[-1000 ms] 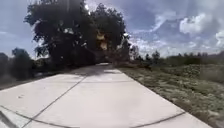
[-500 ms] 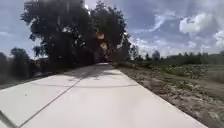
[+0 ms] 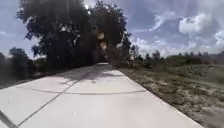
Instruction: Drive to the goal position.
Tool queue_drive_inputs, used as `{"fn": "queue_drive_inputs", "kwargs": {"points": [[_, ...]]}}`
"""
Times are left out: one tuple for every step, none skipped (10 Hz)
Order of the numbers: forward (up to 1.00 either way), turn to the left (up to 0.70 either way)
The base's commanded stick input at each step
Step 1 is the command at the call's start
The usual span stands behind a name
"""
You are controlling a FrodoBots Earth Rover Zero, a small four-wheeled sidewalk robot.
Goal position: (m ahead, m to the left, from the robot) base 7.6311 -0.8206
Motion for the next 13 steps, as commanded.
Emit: {"fn": "queue_drive_inputs", "kwargs": {"points": [[0.85,0.00],[0.85,0.00],[0.85,0.00],[0.85,0.00],[0.85,0.00],[0.85,0.00],[0.85,0.00],[0.85,0.00],[0.85,0.00],[0.85,0.00],[0.85,0.00],[0.85,0.00],[0.85,0.00]]}}
